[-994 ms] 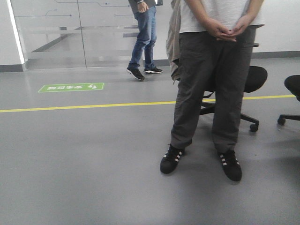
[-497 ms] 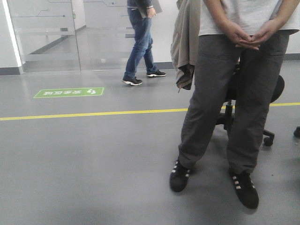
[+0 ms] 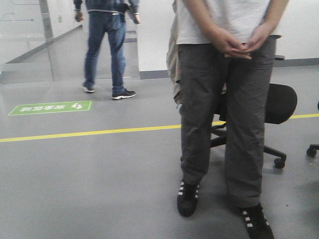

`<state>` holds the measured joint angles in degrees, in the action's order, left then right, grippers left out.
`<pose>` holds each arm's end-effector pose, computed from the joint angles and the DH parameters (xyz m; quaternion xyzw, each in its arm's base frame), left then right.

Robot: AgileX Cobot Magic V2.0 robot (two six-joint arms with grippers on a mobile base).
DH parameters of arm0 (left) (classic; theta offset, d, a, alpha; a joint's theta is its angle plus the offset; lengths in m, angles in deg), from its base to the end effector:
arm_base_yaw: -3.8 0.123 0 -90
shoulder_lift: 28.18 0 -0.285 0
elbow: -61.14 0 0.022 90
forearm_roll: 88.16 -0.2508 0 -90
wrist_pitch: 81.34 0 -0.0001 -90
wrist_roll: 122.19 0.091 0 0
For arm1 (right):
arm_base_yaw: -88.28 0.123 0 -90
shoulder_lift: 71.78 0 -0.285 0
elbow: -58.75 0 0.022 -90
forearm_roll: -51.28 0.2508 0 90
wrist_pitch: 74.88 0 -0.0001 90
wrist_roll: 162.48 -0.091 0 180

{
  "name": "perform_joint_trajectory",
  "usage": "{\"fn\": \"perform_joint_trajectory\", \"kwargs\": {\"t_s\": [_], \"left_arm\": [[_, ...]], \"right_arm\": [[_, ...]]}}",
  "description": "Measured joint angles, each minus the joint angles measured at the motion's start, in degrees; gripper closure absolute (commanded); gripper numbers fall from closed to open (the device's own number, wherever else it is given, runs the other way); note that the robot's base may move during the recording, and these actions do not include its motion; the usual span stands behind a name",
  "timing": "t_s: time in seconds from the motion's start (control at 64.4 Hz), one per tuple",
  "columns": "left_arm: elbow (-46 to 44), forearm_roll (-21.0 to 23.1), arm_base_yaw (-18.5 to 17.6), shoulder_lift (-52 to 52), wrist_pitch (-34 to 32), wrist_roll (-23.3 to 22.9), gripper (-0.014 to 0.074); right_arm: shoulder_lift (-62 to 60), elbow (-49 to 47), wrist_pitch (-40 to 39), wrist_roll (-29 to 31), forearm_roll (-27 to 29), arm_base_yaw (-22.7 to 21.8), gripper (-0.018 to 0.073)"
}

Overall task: Fetch blue bin and place on conveyor start
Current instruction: 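Carry the teal bin with both grippers while driving to the conveyor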

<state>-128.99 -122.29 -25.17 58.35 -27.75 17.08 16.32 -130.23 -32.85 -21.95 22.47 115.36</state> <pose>0.2719 -0.1035 0.4415 -0.0310 0.8678 0.0052 0.4960 0.2886 0.1145 0.4370 0.0124 0.8472 0.0639 0.5272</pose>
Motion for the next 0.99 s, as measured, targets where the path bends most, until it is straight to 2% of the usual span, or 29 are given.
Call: {"fn": "perform_joint_trajectory", "kwargs": {"t_s": [0.994], "left_arm": [[0.00, -0.35, 0.00, -0.10, -0.11, 0.00, 0.0707]], "right_arm": [[0.00, 0.00, -0.33, 0.00, 0.00, 0.00, 0.0713]]}}
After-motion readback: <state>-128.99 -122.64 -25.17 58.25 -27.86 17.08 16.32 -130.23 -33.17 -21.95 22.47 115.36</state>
